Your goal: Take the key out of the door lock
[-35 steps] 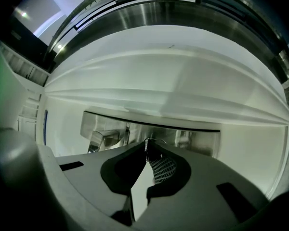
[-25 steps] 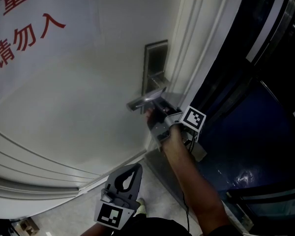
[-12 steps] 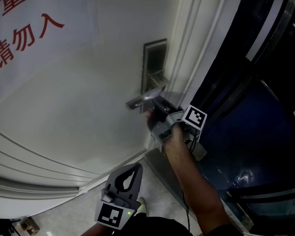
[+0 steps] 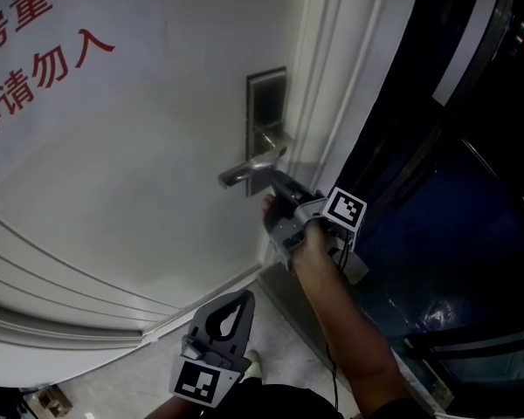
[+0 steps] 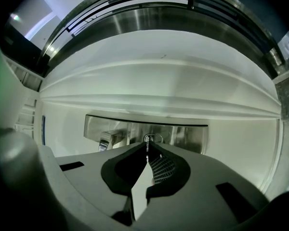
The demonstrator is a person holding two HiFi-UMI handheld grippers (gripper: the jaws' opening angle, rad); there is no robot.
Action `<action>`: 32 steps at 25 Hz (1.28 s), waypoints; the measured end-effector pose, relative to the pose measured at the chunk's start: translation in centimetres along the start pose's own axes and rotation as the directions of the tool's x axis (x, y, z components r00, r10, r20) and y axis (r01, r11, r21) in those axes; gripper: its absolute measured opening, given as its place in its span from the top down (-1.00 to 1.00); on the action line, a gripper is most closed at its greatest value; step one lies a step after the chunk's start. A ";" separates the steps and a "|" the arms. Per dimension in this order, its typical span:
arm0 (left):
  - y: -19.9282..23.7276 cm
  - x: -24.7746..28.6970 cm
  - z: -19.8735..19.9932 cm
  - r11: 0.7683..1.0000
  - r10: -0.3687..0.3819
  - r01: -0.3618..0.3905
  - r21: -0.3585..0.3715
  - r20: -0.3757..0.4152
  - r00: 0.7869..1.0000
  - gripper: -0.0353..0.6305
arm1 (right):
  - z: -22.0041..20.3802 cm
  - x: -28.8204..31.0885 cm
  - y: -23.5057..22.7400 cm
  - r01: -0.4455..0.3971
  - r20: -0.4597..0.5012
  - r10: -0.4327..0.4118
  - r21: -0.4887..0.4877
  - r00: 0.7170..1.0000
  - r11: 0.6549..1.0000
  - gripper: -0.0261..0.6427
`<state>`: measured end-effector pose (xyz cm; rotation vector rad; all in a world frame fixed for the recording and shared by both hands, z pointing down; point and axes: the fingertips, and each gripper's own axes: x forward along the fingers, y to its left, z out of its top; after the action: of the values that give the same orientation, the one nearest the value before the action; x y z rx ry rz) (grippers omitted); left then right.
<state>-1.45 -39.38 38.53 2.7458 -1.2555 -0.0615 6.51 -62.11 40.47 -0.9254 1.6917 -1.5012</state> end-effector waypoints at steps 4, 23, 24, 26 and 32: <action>-0.8 -0.3 0.1 1.000 -0.002 0.002 0.004 0.004 1.000 0.88 | -0.3 -0.9 0.0 0.000 -0.011 0.000 -0.010 1.000 1.000 0.87; -6.9 -2.4 0.7 0.998 -0.052 0.051 0.036 0.032 0.998 0.88 | -3.2 -11.6 2.7 -0.079 0.010 0.080 -0.034 0.997 0.996 0.87; -7.6 -2.5 0.8 0.998 -0.057 0.056 0.039 0.035 0.998 0.88 | -3.4 -12.5 2.9 -0.085 0.010 0.085 -0.038 0.996 0.996 0.87; -8.7 -2.7 1.0 0.997 -0.062 0.060 0.044 0.042 0.997 0.88 | -3.7 -14.1 3.3 -0.095 0.012 0.096 -0.044 0.995 0.995 0.87; -11.9 -4.1 1.2 0.997 -0.058 0.054 0.060 0.062 0.996 0.88 | -4.7 -17.9 3.7 -0.116 0.008 0.117 -0.031 0.993 0.993 0.87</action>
<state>4.71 -28.70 35.75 2.8509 -1.2139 -0.1198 11.46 -44.05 37.91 -0.8335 1.7347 -1.3957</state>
